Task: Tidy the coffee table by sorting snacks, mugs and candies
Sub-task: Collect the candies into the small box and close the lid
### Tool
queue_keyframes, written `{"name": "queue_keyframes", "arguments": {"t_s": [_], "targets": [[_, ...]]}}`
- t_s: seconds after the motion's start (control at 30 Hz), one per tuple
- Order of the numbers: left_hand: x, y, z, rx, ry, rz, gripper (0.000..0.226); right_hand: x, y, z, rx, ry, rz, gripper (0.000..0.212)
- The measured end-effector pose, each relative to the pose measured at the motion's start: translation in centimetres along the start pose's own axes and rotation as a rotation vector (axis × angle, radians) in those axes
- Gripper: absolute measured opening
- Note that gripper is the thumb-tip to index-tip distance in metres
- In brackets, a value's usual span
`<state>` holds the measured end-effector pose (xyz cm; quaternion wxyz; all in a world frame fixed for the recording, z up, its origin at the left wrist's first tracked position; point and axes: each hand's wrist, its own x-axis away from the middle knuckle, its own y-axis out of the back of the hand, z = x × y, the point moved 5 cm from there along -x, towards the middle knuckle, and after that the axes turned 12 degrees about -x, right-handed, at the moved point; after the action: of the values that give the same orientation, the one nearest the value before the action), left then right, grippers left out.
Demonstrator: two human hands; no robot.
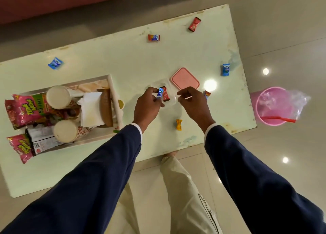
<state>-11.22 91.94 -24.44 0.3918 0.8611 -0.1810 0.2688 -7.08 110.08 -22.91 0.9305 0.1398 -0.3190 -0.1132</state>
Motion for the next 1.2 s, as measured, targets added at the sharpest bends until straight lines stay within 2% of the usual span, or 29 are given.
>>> {"name": "queue_keyframes", "arguments": {"t_s": [0.07, 0.13, 0.33, 0.47, 0.6, 0.77, 0.83, 0.97, 1.1, 1.2], "targets": [[0.0, 0.1, -0.4, -0.092, -0.002, -0.025, 0.044, 0.4, 0.1, -0.4, -0.001, -0.014, 0.016, 0.014], [0.3, 0.9, -0.3, -0.112, 0.002, -0.069, 0.054, 0.5, -0.2, 0.1, -0.003, -0.015, 0.013, 0.013], [1.7, 8.1, 3.0, -0.067, -0.092, -0.213, 0.041, 0.1, -5.5, 5.5, -0.017, 0.055, 0.071, 0.017], [2.7, 16.9, 8.1, 0.04, -0.135, -0.305, 0.039, 0.3, -13.8, 10.9, 0.051, 0.158, 0.193, 0.017], [4.9, 26.5, 14.8, 0.053, -0.164, -0.446, 0.037, 1.5, -23.5, 16.4, 0.128, 0.274, 0.367, 0.018], [6.9, 36.2, 27.2, 0.066, -0.02, -0.647, 0.028, 1.6, -34.8, 22.2, 0.244, 0.419, 0.445, 0.018], [6.4, 38.4, 32.3, 0.034, 0.066, -0.634, 0.028, 0.8, -38.7, 23.5, 0.341, 0.478, 0.443, 0.019], [3.0, 40.5, 40.5, -0.077, 0.184, -0.483, 0.037, -2.1, -44.7, 23.9, 0.649, 0.503, 0.415, 0.032], [-1.9, 42.1, 43.0, -0.411, 0.069, -0.352, 0.051, -5.1, -46.7, 23.1, 0.835, 0.511, 0.284, 0.049], [-5.4, 44.0, 42.7, -0.669, -0.03, -0.383, 0.069, -7.3, -47.4, 21.7, 1.037, 0.52, 0.289, 0.038]]}}
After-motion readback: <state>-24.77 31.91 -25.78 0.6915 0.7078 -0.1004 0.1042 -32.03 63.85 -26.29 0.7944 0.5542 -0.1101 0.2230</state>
